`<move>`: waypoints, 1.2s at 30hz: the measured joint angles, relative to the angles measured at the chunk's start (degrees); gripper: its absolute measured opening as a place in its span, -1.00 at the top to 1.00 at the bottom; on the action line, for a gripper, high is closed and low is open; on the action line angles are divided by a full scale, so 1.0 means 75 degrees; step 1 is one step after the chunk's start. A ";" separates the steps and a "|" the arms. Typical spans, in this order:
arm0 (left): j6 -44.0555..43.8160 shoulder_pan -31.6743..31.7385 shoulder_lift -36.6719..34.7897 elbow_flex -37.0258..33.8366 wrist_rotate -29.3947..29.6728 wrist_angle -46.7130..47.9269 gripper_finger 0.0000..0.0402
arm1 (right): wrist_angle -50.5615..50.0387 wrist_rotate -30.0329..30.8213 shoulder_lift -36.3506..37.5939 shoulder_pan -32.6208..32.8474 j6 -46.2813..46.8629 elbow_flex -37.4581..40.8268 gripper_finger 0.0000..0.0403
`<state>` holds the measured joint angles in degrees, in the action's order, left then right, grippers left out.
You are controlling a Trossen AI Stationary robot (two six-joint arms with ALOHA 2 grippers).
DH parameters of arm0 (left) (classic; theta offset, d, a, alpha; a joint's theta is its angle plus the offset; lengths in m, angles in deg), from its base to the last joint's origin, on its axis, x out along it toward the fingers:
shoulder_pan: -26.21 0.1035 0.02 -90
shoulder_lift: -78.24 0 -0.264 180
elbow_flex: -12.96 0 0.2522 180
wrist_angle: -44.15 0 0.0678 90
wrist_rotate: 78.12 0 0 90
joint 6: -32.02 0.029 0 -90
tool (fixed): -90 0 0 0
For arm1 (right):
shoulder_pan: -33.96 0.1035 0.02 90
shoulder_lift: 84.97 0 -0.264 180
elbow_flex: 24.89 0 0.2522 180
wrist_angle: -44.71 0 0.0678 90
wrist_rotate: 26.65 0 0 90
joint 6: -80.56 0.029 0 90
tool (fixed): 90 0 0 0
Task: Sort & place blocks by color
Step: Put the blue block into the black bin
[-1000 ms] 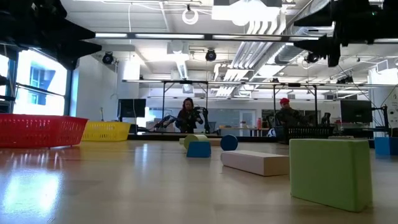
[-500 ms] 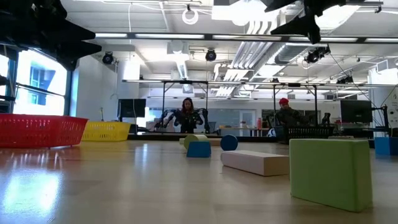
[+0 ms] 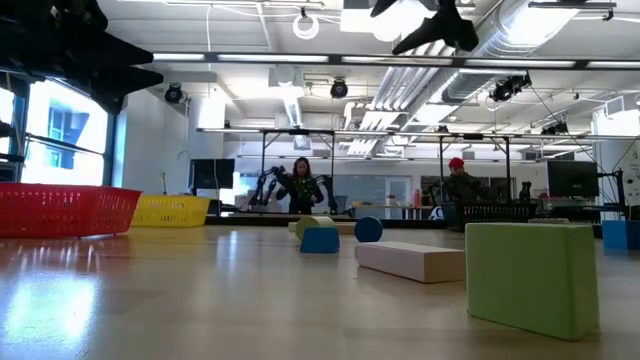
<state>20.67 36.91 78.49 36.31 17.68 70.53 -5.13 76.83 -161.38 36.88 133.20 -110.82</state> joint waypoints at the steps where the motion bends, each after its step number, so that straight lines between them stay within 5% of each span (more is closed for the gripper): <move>1: -0.0001 0.0000 0.0000 0.0000 -0.0001 0.0000 0.06 | -0.0291 -0.0004 -0.0222 0.0018 0.0108 -0.0234 -0.26; 11: 0.0002 -0.0002 0.0000 0.0000 0.0001 0.0000 0.06 | -0.2219 -0.0146 -0.1967 0.0020 0.1243 -0.1439 -0.26; 36: 0.0346 0.0000 0.0000 0.0000 0.0143 0.0031 0.06 | -0.1599 -0.0491 -0.4549 -0.0091 0.2918 -0.1366 -0.26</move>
<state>23.27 36.91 78.49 36.31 18.76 70.77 -17.12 73.14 -195.49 36.20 155.08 -121.06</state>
